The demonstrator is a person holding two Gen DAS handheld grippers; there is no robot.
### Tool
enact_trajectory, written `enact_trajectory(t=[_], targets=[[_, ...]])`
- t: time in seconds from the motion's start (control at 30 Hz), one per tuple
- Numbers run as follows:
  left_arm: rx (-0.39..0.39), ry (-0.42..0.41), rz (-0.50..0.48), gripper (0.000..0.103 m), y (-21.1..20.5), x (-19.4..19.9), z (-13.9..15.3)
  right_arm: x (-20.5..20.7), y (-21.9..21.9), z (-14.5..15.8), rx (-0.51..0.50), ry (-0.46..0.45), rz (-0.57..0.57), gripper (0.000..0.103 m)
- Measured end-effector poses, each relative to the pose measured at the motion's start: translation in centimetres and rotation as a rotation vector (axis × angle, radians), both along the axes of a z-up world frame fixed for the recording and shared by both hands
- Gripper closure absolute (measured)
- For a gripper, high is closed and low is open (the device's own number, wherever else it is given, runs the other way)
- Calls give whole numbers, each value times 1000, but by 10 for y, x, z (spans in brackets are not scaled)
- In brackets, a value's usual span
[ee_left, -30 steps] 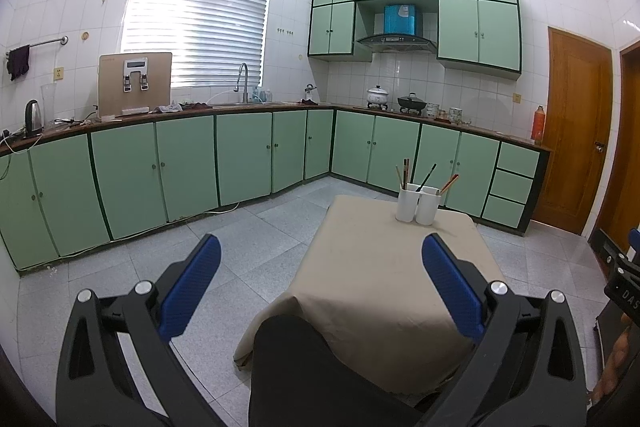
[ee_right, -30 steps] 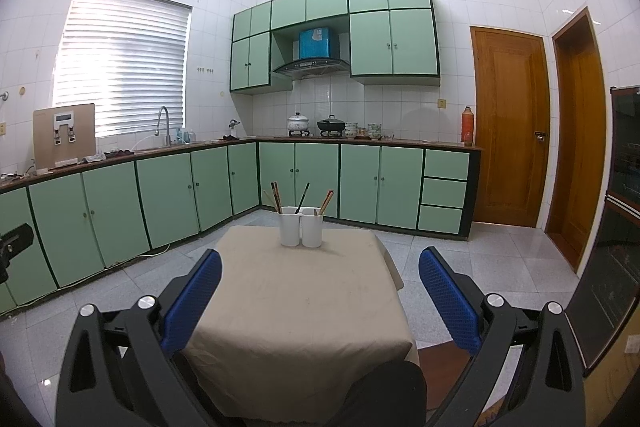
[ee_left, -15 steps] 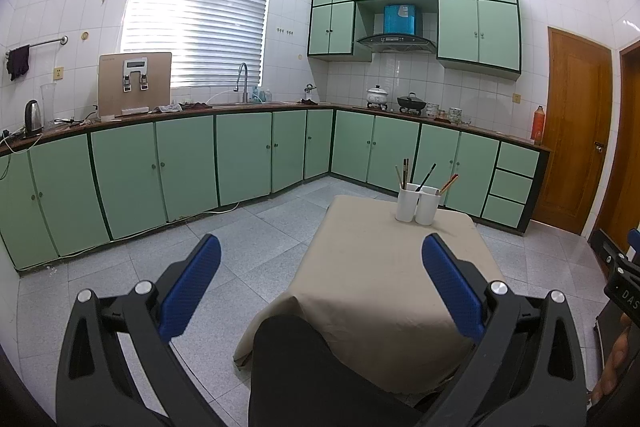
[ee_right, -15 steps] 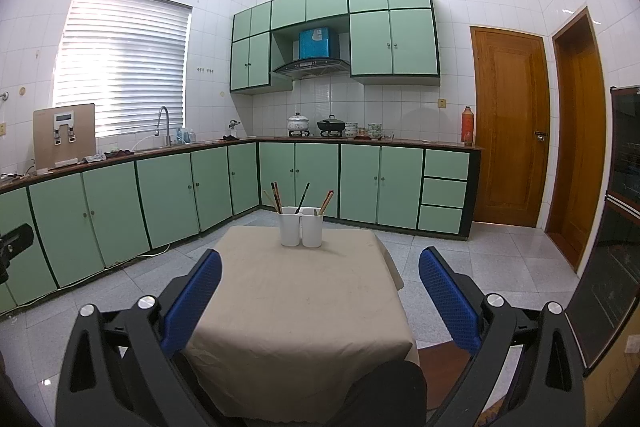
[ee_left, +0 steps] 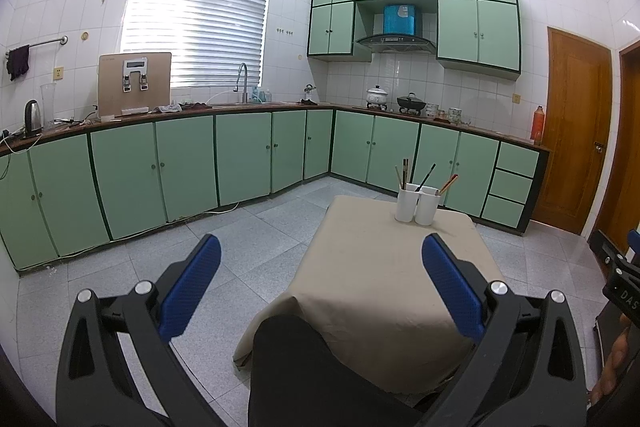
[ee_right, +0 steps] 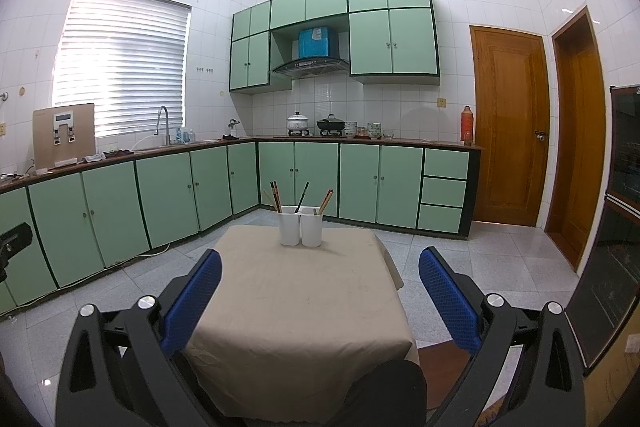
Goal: Organize utensils
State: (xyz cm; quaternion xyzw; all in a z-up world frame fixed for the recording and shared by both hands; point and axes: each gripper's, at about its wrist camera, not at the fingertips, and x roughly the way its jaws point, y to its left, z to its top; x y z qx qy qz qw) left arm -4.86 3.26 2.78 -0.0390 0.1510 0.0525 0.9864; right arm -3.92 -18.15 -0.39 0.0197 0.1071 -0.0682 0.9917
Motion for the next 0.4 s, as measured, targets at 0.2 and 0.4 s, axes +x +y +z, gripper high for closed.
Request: enact_trajectory(t=[0.2,0.4], targets=[[-5,-3,10,5,0,0,1,0,0,0,1,0,0,6],[-10,0,10,5,1,0,2,0,-1,1,0,-1,0,6]])
